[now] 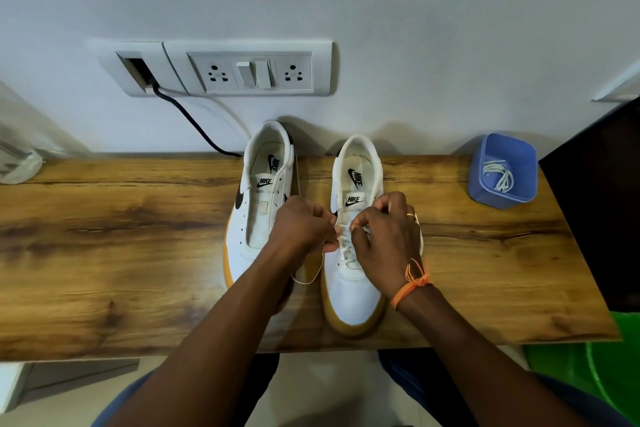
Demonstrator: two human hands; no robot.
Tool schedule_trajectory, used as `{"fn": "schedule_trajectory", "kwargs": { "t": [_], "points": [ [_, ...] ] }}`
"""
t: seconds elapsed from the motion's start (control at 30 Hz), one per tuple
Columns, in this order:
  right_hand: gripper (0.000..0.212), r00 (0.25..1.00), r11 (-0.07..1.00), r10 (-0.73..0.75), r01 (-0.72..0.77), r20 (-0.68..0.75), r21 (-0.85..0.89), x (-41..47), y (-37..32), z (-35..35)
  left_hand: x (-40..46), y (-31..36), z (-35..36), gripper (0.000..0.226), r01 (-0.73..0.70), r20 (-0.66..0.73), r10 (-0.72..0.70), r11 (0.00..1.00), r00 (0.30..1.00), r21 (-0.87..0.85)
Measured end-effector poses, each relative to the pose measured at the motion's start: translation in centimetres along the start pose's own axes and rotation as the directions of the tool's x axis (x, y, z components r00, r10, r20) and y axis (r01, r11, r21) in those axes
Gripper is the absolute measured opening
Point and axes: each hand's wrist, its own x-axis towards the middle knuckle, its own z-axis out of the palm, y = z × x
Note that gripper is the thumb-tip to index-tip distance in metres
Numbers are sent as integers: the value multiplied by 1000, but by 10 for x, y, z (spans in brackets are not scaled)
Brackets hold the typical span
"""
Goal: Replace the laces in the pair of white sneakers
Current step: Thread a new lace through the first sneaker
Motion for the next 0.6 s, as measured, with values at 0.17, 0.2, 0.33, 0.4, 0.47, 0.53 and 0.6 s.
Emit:
{"fn": "schedule_trajectory", "kwargs": {
  "t": [0.17, 0.2, 0.33, 0.4, 0.47, 0.53, 0.6],
  "points": [
    [9, 1000, 999, 25, -25, -11, -34, 0, -3, 1, -3, 2, 2, 9, -51, -11, 52, 996, 999, 67],
    [10, 999, 998, 37, -38, -16, -53, 0, -4, 1, -3, 2, 2, 8, -61, -12, 62, 995, 998, 78],
    [13, 997, 995, 81, -81, -9, -59, 1, -10, 2, -7, 2, 4, 8, -85, -19, 87, 991, 996, 100],
    [12, 993, 995, 97, -96, 60, -17, 2, -11, 2, -7, 3, 2, 7, -87, -4, 88, 991, 996, 97],
    [7, 989, 993, 111, -115, 97, 36, 4, -9, 0, -8, 5, -3, 7, -74, 40, 72, 996, 997, 52],
    [3, 984, 987, 130, -141, 121, 82, 5, -9, 0, -9, 8, -8, 7, -60, 76, 59, 998, 995, 3],
    [3, 979, 983, 145, -159, 141, 94, 6, -11, -2, -9, 8, -9, 6, -94, 60, 90, 994, 994, 54]
  ]
}}
